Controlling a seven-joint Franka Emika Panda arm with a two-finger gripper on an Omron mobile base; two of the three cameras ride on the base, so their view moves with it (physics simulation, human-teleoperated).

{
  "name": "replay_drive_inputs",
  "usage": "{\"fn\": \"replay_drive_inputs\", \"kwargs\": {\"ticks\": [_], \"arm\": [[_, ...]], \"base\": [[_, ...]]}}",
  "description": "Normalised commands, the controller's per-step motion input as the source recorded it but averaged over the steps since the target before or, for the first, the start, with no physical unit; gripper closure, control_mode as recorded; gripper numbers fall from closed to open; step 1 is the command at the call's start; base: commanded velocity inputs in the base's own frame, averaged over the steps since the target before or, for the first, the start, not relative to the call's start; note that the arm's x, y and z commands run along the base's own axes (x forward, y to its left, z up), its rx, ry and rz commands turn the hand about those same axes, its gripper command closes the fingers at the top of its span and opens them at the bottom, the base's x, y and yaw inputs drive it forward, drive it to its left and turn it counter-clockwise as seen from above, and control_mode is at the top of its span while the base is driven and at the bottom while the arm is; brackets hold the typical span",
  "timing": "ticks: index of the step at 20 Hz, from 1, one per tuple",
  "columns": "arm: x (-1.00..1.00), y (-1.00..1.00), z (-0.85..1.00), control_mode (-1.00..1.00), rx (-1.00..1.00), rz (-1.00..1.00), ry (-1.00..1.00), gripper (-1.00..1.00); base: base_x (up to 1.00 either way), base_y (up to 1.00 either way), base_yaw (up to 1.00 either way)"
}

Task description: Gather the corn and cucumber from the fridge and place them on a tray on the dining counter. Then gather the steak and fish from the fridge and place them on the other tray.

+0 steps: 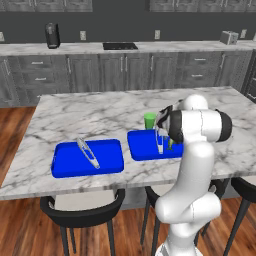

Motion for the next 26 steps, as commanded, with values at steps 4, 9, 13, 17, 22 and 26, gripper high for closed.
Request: {"fn": "replay_drive_inputs", "kwargs": {"ticks": [4,9,13,17,22,26], "arm": [[-0.51,0.00,0.40,-1.00,0.01,-0.01,0.00,-1.00],[-0.53,0.01,0.63,-1.00,0.00,0.00,0.00,-1.00],[-0.64,0.16,0.73,-1.00,0.00,0.00,-0.06,-1.00],[-0.63,0.36,0.67,-1.00,-0.01,0.05,-0.10,-1.00],[-0.62,0.45,0.59,-1.00,-0.01,0.05,-0.08,-1.00],[-0.63,0.44,0.56,-1.00,0.00,0.05,-0.09,-1.00]], "base": [[0.00,0.00,0.00],[0.00,0.00,0.00],[0.00,0.00,0.00],[0.00,0.00,0.00],[0.00,0.00,0.00],[0.00,0.00,0.00]]}}
